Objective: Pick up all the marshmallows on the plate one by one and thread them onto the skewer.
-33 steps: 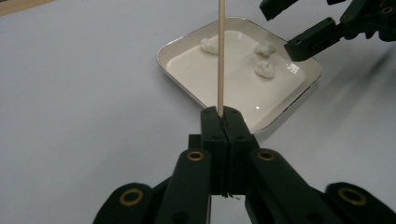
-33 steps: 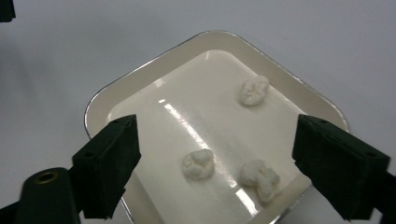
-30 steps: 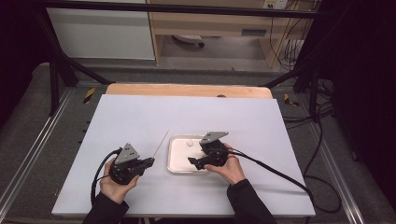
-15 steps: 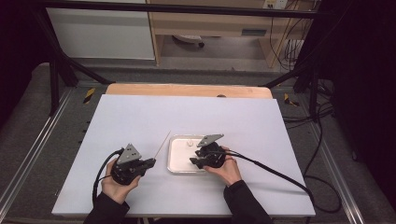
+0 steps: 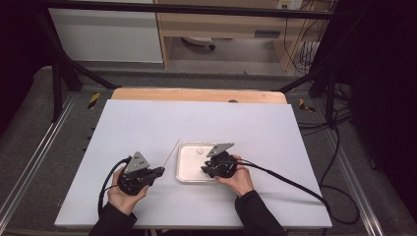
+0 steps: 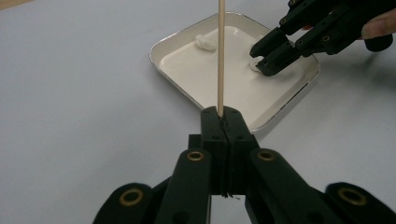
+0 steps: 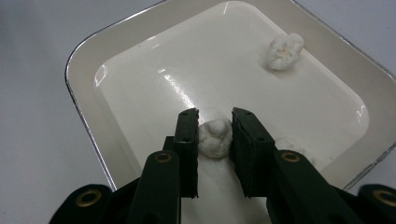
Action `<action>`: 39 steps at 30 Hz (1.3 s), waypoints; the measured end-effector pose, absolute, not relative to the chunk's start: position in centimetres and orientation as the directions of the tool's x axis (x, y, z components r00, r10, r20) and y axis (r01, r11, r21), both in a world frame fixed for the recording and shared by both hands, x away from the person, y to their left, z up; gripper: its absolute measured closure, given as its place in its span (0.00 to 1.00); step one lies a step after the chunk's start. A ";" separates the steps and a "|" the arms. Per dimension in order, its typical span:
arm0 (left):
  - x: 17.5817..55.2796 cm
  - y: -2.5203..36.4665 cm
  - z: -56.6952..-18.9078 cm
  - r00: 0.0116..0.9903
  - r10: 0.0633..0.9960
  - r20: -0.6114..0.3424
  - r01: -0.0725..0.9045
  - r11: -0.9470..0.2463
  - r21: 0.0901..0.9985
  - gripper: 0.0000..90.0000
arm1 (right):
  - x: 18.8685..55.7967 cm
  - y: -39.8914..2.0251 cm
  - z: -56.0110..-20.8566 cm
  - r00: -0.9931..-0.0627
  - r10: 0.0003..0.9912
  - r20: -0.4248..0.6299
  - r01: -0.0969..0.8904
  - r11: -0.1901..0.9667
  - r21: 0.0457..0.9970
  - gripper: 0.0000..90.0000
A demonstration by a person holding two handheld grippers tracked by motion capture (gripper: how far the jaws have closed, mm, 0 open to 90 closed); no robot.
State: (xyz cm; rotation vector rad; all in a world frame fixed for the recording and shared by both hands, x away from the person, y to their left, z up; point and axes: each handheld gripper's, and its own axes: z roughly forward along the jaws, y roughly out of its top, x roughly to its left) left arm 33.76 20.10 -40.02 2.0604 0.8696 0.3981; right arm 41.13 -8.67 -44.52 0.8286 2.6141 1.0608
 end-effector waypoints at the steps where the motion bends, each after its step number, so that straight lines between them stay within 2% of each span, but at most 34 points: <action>1: 33.8 20.1 -40.0 0.709 0.705 -0.032 0.437 -0.403 0.804 0.99 | 41.1 -8.7 -44.5 -0.823 0.567 0.022 0.422 0.585 0.693 0.82; 6: 33.7 19.9 -40.0 0.711 0.703 -0.028 0.432 -0.405 0.805 0.99 | 41.0 -8.8 -44.0 -0.822 0.569 0.040 0.424 0.563 0.710 0.83; 15: 33.3 19.1 -40.1 0.723 0.691 -0.019 0.415 -0.412 0.811 0.99 | 40.2 -10.5 -40.3 -0.827 0.559 0.062 0.387 0.485 0.785 0.84; 29: 32.3 16.0 -40.4 0.774 0.633 0.000 0.367 -0.448 0.815 0.99 | 38.4 -13.5 -35.2 -0.838 0.518 0.173 0.351 0.268 0.897 0.85; 39: 31.8 14.4 -40.7 0.800 0.600 0.009 0.347 -0.474 0.809 0.99 | 38.4 -14.6 -33.7 -0.834 0.494 0.248 0.372 0.170 0.912 0.85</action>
